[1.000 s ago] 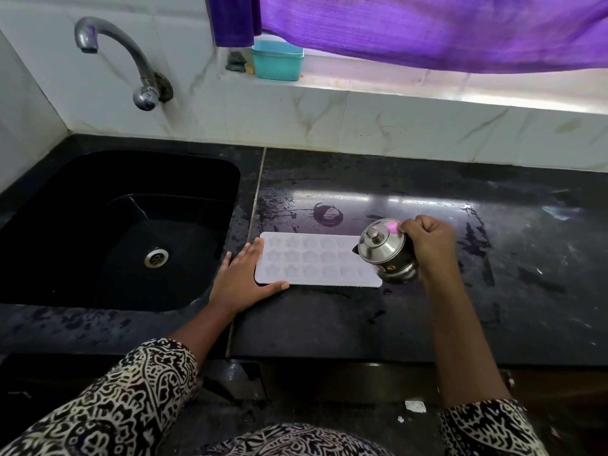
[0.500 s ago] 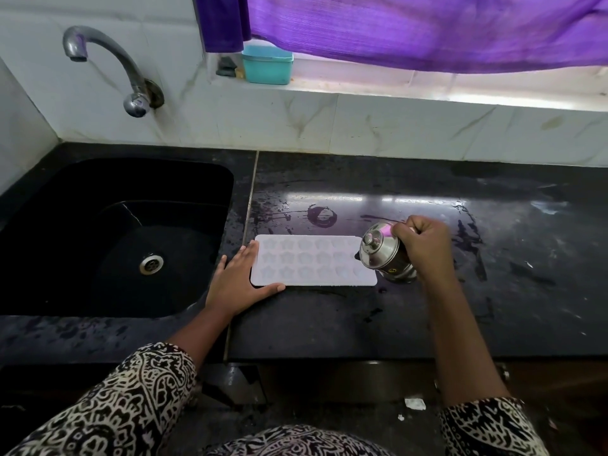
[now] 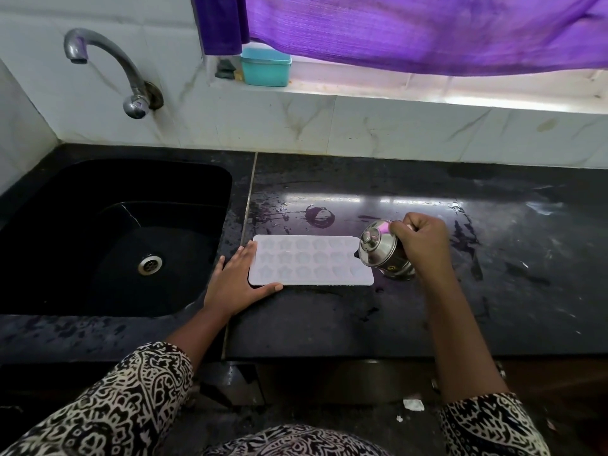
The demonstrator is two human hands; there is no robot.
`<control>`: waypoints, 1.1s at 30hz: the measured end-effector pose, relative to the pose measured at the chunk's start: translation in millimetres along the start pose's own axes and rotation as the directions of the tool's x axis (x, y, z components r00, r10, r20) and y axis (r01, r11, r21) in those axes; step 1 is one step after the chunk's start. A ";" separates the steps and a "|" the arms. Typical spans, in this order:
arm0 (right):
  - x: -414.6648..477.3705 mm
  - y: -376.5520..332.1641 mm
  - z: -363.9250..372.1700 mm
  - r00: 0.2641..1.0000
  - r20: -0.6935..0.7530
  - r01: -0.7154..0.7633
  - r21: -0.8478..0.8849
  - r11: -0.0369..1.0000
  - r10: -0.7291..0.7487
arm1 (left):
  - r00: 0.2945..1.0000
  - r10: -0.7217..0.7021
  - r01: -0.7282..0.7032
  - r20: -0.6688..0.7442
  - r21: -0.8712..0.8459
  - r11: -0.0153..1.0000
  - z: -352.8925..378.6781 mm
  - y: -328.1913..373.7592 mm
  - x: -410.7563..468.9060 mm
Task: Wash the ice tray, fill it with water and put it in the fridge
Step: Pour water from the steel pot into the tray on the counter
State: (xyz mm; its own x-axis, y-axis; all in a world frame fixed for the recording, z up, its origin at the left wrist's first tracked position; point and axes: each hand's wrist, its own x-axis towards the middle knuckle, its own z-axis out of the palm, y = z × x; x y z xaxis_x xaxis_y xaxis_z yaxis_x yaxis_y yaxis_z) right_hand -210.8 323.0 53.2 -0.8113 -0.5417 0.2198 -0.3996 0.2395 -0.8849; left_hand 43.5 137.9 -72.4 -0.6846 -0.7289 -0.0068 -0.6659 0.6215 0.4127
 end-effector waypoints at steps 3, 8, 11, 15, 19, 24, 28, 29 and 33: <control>-0.2 -1.5 -0.5 1.000 0.002 0.011 -0.017 1.000 -0.011 | 1.000 -0.002 0.002 -0.006 -0.011 1.000 -0.4 0.6 -0.3; 0.3 -4.1 -1.2 0.999 0.006 0.039 -0.043 0.998 -0.039 | 1.000 -0.005 0.005 -0.014 -0.032 0.999 0.3 0.0 -0.3; 0.8 -5.0 -0.5 1.000 0.007 0.030 -0.042 0.999 -0.030 | 1.000 -0.005 0.004 -0.018 -0.029 1.000 1.2 -0.9 0.0; 1.9 -6.2 0.2 1.000 0.006 0.027 -0.033 0.999 -0.027 | 1.000 -0.003 0.003 -0.019 -0.025 1.000 2.0 -1.8 0.8; 1.3 -7.3 0.2 1.000 0.006 0.024 -0.041 0.999 -0.024 | 1.000 -0.004 0.003 -0.025 -0.031 1.000 2.7 -2.5 1.1; -1.2 -9.0 1.1 1.000 -0.003 0.026 -0.048 0.998 -0.027 | 1.000 0.001 -0.002 -0.027 -0.034 0.999 3.0 -2.9 2.0; -3.1 -9.4 3.4 1.000 -0.008 0.015 -0.033 0.999 -0.015 | 1.000 0.002 -0.003 -0.031 -0.031 1.000 3.3 -3.5 2.3; -3.8 -9.6 3.7 1.000 -0.006 0.018 -0.032 0.999 -0.018 | 0.999 0.004 -0.005 -0.038 -0.034 0.999 3.6 -3.9 2.2; -5.7 -9.1 5.6 1.000 -0.008 0.004 -0.024 1.000 -0.005 | 0.999 0.010 -0.012 -0.044 -0.042 0.999 5.1 -6.0 3.4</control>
State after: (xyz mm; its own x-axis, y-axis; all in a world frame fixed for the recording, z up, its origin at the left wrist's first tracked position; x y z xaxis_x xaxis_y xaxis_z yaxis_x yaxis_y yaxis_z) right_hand -200.1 319.4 57.8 -0.8128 -0.5365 0.2271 -0.4133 0.2562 -0.8738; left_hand 43.6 133.2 -79.5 -0.6777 -0.7344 0.0373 -0.6447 0.6178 0.4502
